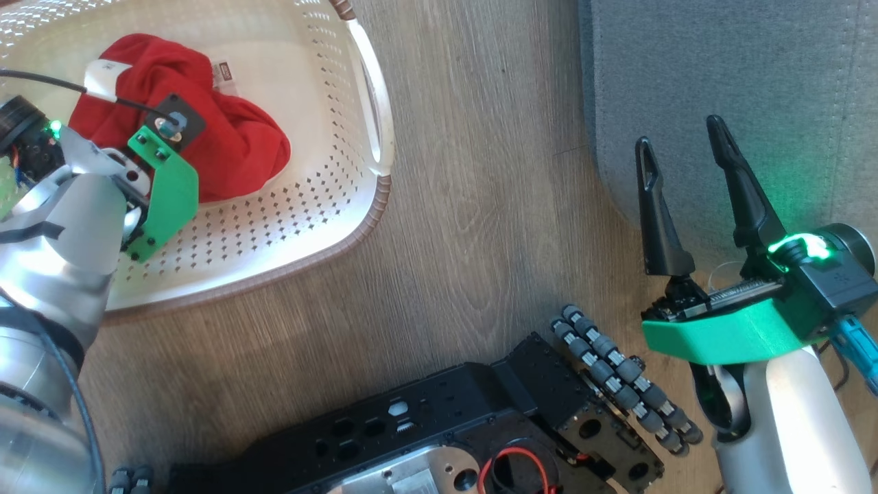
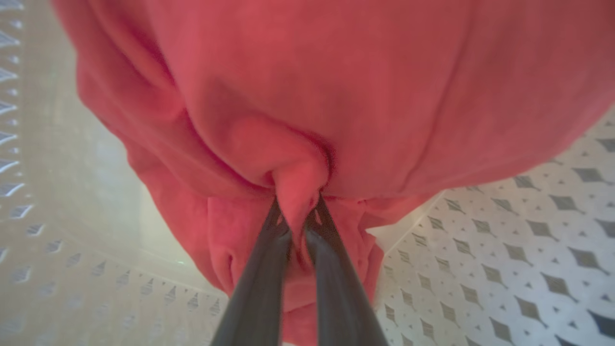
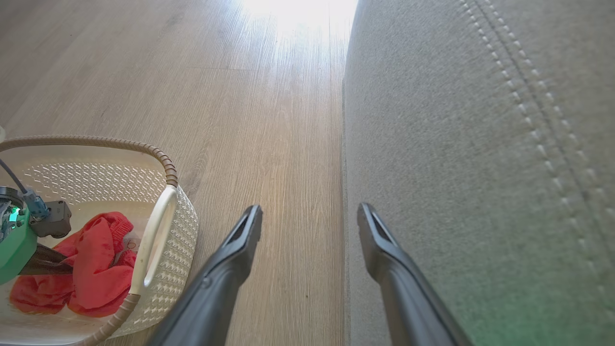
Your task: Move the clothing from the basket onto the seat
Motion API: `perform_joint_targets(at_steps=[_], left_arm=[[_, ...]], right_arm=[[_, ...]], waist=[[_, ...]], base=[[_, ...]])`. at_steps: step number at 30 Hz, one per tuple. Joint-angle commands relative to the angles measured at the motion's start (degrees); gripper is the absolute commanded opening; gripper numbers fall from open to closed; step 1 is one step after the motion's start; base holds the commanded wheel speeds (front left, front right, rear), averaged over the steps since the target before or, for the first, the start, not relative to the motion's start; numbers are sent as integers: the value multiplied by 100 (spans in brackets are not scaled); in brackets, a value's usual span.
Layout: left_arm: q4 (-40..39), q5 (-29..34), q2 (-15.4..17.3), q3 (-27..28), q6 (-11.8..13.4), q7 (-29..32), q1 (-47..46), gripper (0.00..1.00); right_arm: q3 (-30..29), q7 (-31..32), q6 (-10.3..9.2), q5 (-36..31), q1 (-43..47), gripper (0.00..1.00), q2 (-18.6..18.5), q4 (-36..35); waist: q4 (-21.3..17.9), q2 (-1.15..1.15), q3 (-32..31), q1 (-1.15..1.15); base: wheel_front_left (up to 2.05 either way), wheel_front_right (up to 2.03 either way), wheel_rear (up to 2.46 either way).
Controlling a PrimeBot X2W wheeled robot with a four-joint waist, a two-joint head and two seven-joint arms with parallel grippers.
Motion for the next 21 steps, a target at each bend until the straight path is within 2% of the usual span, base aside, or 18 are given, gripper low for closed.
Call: perform_joint_targets(at_steps=[1,13,21], left_arm=[[-19,-148,223,-47,-5,14,32,0],[-28,-824,438,-278,-5,-508,-133,0],[-26,-1184,51,-102,50,-1248,275,0]], right_arm=[[97,-36,-1,-45,237,100,-40,-138],[137,-36,-1,-12,-281,100,-40,-46],[-118,-36,-1,-98,-322,100,-40,181]], waist=[[10,0,-4,0],[25,0,-268,0],[465,0,-1261,0]], base=[[0,0,0],[0,0,0],[0,0,0]])
